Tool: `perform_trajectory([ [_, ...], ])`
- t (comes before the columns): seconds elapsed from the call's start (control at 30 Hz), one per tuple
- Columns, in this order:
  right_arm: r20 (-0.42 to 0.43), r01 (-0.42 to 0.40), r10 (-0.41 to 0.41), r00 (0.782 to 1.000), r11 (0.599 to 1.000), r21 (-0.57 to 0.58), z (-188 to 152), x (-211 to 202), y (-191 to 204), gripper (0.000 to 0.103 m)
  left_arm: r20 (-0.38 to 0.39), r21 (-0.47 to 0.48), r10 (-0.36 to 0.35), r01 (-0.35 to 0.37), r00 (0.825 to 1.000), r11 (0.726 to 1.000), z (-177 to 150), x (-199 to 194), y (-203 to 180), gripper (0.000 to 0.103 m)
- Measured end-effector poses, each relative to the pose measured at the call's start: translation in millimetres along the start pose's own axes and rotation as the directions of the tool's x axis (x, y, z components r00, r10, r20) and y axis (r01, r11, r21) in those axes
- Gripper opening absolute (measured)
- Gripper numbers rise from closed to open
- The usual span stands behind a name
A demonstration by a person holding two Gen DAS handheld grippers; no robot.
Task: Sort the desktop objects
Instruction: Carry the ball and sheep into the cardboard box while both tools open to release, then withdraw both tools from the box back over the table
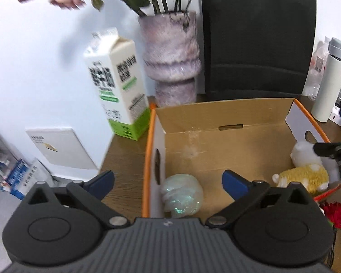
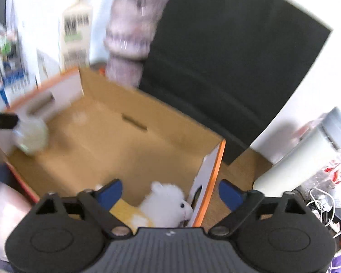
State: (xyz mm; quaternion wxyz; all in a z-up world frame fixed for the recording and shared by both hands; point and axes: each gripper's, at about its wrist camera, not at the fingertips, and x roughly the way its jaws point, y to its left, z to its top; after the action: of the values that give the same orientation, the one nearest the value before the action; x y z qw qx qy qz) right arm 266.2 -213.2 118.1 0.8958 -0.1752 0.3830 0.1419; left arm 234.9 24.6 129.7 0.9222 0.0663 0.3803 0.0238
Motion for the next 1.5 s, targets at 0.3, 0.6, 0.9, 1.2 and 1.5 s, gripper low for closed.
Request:
perform_trajectory([
  [0.3, 0.191, -0.100, 0.057, 0.980, 0.969, 0.225, -75.2, -54.5, 33.1, 0.101, 0.076, -0.118, -0.061, 0.070, 0.995, 0.990, -77.3, -45.1, 10.3, 0.103],
  [0.6, 0.373, -0.108, -0.021, 0.928, 0.941, 0.321, -183.7, -82.7, 67.9, 0.101, 0.121, -0.160, -0.133, 0.151, 0.984, 0.975, -186.0, -54.8, 5.7, 0.103],
  [0.9, 0.413, -0.205, 0.019, 0.910, 0.889, 0.410, -240.7, -98.2, 84.7, 0.101, 0.184, -0.163, -0.149, 0.180, 0.972, 0.970, -237.8, -83.3, 4.3, 0.103],
  [1.2, 0.409, -0.146, 0.012, 0.913, 0.944, 0.297, -241.1, -99.4, 113.3, 0.096, 0.188, -0.144, -0.146, 0.174, 0.971, 0.974, -233.1, -76.8, -0.1, 0.103],
  [1.5, 0.414, -0.219, 0.093, 0.906, 0.938, 0.267, -240.9, -96.7, 116.4, 0.082, 0.218, -0.183, -0.146, 0.188, 0.965, 0.965, -230.6, -79.9, 9.3, 0.103],
])
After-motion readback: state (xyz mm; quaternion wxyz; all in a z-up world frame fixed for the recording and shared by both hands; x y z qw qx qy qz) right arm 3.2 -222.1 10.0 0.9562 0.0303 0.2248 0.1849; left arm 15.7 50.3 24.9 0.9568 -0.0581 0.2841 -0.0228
